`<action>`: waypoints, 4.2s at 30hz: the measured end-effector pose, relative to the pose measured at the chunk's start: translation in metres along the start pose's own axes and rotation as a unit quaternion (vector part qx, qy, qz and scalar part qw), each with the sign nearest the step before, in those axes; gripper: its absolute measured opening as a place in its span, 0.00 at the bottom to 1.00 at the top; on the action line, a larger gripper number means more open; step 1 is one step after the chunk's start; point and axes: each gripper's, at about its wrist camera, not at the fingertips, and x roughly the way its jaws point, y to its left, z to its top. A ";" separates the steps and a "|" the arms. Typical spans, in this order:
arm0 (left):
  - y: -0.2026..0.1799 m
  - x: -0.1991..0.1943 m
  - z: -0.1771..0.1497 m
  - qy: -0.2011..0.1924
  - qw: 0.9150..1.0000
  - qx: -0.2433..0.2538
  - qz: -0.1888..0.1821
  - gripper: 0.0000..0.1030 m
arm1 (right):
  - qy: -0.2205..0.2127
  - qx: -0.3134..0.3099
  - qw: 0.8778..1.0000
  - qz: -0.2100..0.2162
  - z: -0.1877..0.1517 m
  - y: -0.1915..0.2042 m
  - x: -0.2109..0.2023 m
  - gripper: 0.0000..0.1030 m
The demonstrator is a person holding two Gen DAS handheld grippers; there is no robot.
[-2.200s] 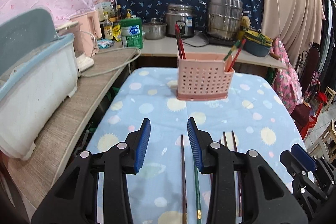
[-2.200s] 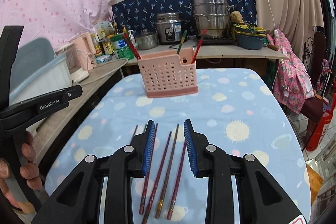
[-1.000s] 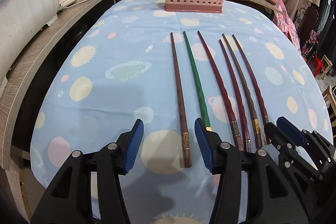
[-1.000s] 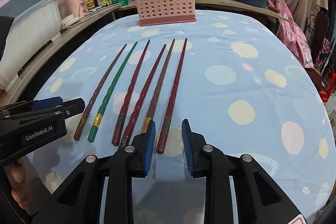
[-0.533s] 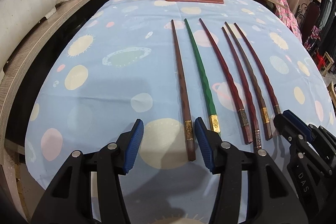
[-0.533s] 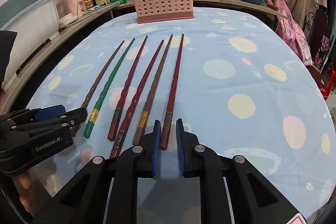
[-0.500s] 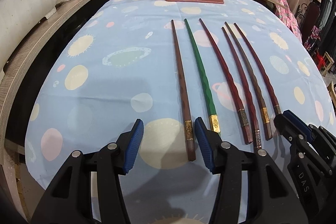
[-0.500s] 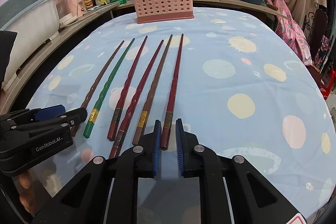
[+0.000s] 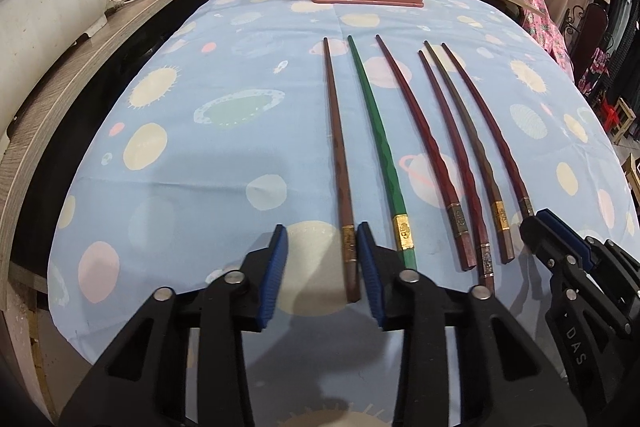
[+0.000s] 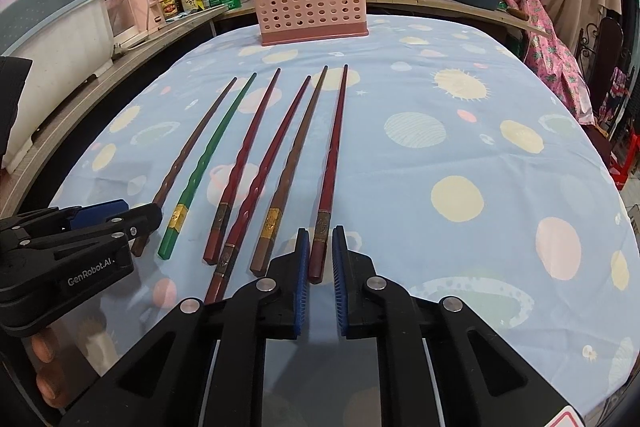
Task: Organize utensils
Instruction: 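Close the left tool on a brown chopstick while the right tool grasps a dark red chopstick, then lift both held chopsticks and carry them above the pink basket, then lower both chopsticks into the pink basket and open both tools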
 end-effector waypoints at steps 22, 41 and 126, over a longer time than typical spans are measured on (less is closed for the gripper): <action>0.006 -0.022 0.009 -0.008 1.000 -0.012 -0.025 0.07 | -0.028 0.014 0.999 0.004 0.013 -0.008 -0.026 0.07; 0.023 -0.103 0.082 -0.115 0.992 -0.026 -0.044 0.07 | -0.143 0.042 0.989 0.014 0.096 -0.030 -0.100 0.07; -0.007 -0.068 0.331 -0.269 0.961 -0.055 -0.018 0.31 | -0.243 0.063 0.965 0.082 0.342 -0.040 -0.001 0.21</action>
